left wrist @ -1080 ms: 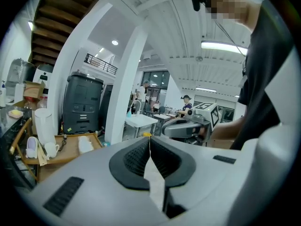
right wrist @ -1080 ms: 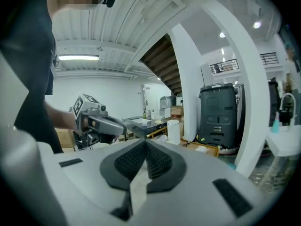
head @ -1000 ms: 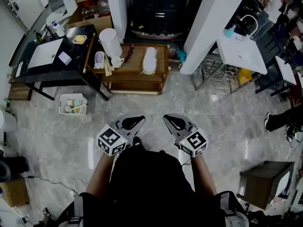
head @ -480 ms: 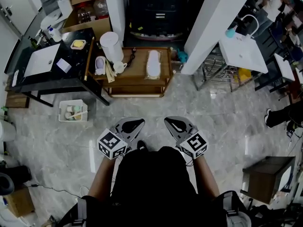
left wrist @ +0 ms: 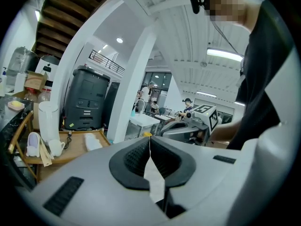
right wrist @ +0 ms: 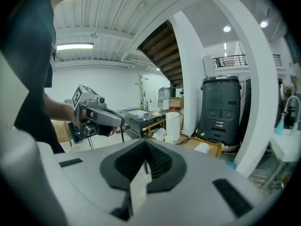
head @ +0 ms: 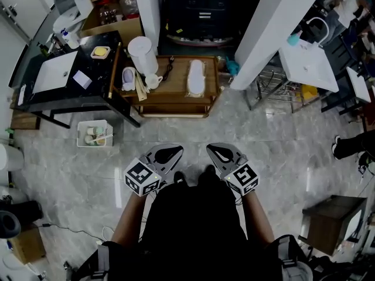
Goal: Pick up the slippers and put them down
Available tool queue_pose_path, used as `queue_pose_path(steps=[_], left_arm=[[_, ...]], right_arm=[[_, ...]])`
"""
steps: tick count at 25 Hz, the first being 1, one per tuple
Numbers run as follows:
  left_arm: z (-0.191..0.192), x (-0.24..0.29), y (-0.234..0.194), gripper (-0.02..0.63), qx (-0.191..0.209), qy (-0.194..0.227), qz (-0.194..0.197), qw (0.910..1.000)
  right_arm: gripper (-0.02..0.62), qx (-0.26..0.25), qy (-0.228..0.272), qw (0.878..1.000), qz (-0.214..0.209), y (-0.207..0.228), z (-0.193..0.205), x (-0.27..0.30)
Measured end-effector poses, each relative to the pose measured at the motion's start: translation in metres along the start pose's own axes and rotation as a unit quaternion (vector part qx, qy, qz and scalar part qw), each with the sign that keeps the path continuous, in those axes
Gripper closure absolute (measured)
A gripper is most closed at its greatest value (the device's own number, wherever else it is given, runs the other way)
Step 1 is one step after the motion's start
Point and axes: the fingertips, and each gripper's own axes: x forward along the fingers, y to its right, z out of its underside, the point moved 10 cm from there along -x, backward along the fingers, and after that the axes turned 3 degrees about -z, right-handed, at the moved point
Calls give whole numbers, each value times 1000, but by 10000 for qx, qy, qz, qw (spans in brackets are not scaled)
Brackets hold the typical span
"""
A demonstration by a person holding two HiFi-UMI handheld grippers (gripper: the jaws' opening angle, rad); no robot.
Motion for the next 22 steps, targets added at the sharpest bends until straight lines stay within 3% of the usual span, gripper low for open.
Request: queue_pose_path(steps=[22], left_arm=[[-40, 87, 10, 594, -81, 261, -1058, 9940]], right_arm=[[586, -527, -39, 9927, -1088, 125, -14, -4]])
